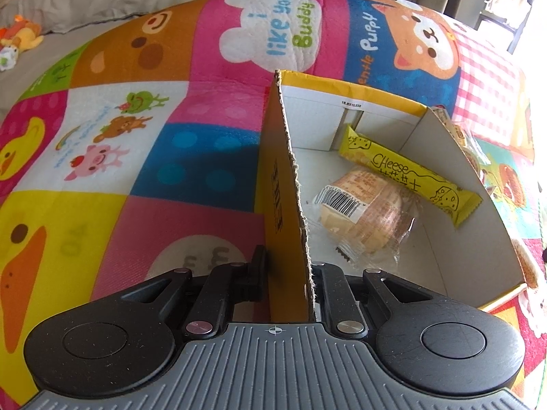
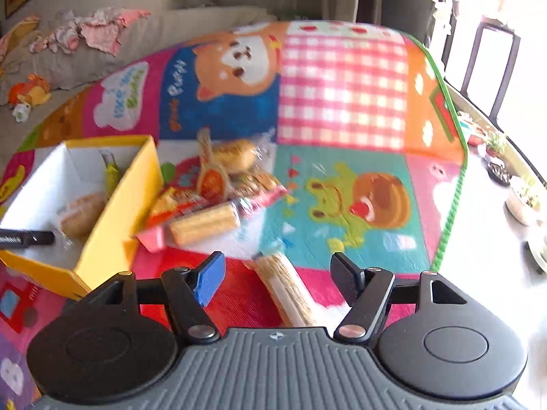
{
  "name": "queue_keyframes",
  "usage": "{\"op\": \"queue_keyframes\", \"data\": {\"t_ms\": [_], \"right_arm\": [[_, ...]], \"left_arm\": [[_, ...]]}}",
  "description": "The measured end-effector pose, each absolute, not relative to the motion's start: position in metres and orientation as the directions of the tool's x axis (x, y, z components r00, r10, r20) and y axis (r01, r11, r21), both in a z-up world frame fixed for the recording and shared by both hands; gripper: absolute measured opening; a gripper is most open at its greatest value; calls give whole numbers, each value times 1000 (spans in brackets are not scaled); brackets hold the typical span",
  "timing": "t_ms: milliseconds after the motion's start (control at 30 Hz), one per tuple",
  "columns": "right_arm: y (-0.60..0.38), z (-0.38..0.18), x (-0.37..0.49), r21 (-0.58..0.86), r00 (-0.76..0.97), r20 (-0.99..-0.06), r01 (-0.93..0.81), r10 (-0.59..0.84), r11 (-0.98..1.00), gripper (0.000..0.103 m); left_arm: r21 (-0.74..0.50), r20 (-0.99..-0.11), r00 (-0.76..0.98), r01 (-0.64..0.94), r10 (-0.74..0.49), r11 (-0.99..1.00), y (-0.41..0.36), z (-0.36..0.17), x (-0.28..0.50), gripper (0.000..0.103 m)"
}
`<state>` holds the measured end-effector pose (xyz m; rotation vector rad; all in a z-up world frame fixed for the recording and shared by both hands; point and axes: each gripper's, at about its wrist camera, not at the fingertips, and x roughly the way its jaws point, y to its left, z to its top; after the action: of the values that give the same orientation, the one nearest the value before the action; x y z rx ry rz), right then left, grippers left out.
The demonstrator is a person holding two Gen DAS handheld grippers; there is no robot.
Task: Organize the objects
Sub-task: 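Grasp the rice-cracker bar in its clear bag with the right gripper, then lift the rice-cracker bar with the right gripper and drop it into the box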
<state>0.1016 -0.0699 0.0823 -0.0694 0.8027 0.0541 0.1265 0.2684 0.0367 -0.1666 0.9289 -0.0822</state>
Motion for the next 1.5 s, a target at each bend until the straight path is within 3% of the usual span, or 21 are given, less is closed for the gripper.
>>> {"op": "queue_keyframes", "data": {"t_ms": [133,367,533,833,1500], "right_arm": [[-100,55,101,15,644,-765,-19,24,1000,74],[-101,32,107,85,626,-777,-4,68,996,73],[-82,30,114,19,645,-764,-28,33,999,42],[-76,34,114,32,651,-758,-30,44,999,31],[-29,118,33,88,706,-670,-233,231,968,31]], "left_arm": [[-175,-792,595,-1,-140,985,268,37,127,15],[-165,-793,594,0,-133,986,267,37,127,15],[-166,-793,595,0,-133,986,267,37,127,15],[-169,-791,597,1,-136,986,267,37,127,15],[-178,-789,599,-5,-139,984,269,37,126,15]]}}
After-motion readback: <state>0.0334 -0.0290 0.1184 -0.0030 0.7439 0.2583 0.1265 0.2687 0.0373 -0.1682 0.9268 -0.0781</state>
